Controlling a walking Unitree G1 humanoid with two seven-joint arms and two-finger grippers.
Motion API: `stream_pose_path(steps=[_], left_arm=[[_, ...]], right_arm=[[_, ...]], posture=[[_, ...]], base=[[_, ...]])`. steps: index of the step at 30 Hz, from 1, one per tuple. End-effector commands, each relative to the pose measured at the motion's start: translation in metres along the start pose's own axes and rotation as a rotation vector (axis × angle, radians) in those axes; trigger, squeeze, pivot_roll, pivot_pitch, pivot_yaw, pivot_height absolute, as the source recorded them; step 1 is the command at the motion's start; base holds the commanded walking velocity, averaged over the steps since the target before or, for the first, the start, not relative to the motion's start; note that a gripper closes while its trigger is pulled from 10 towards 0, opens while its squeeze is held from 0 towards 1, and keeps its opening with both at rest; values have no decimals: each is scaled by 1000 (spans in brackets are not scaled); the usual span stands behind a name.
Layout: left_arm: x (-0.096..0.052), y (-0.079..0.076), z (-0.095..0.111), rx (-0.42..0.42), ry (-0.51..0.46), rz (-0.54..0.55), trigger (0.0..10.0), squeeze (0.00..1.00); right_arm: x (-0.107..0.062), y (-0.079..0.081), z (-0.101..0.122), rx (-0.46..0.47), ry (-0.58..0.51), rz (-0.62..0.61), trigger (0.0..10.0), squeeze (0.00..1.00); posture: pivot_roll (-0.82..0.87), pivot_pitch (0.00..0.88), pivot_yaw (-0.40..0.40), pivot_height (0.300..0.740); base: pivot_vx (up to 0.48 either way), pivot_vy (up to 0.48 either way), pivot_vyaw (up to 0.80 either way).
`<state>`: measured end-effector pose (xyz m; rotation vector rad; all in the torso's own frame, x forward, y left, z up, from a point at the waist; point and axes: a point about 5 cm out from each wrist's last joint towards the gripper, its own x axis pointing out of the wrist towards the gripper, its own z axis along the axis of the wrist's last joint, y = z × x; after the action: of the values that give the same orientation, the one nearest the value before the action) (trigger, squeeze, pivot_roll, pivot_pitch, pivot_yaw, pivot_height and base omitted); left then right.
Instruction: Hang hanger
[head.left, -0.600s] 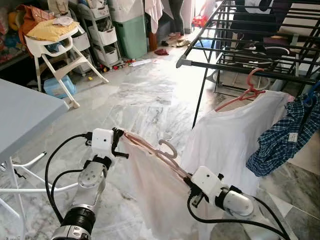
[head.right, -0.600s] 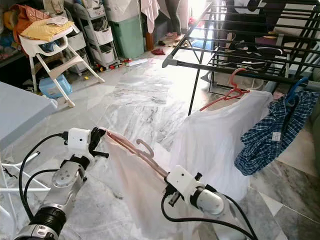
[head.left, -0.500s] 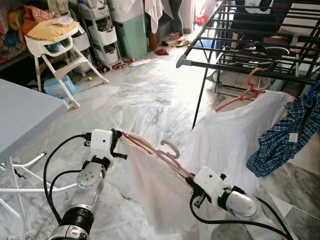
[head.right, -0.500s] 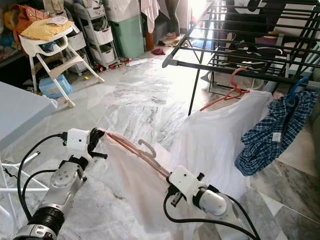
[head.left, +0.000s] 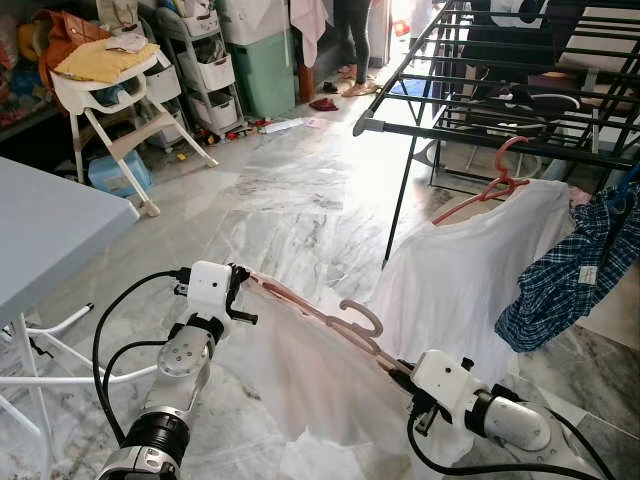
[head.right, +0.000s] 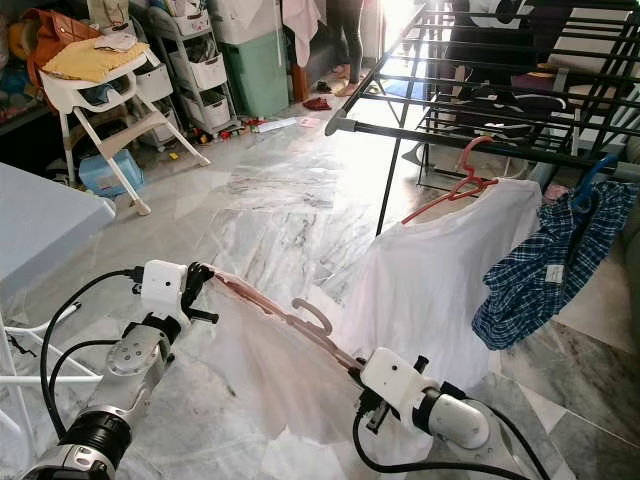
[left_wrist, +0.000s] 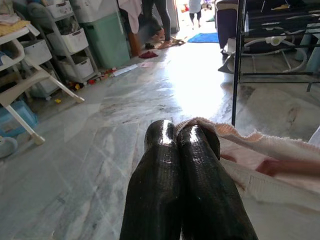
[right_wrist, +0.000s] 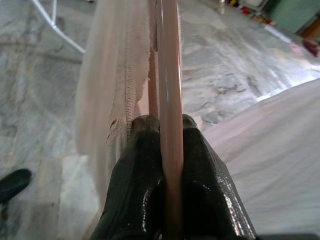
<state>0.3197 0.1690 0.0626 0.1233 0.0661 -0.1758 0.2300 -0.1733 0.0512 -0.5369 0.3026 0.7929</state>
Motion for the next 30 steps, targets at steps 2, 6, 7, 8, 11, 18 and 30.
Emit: stream_pose_path(steps=[2,6,7,8,11,18,30], left_arm=[[0,32,9,13,-19,141,0,0],[0,33,9,13,-15,149,0,0],[1,33,10,13,-15,154,0,0],[1,33,10,11,-15,154,0,0],[2,36,11,15,-13,155,0,0],[1,45,12,13,-4,183,0,0],[1,38,6,-23,13,171,0,0]], right_arm=[[-12,-12,-11,28,48,-65,10000,0],[-12,-16,-3,48,-12,-75,10000,0],[-14,-15,-5,32,0,-59,10000,0],[-14,-14,-7,21,9,-58,10000,0],[-21,-8,-5,34,-33,15,10000,0],[-41,-4,-18,-3,12,104,10000,0],[-57,-30,-2,38,-115,19,10000,0]], posture=[[-132,0,112,740],[-131,0,110,740],[-131,0,110,740],[-131,0,111,740],[-133,0,116,740],[-129,0,111,740],[-145,0,109,740]], base=[[0,0,0],[0,0,0],[0,0,0],[0,0,0],[0,0,0],[0,0,0],[0,0,0]])
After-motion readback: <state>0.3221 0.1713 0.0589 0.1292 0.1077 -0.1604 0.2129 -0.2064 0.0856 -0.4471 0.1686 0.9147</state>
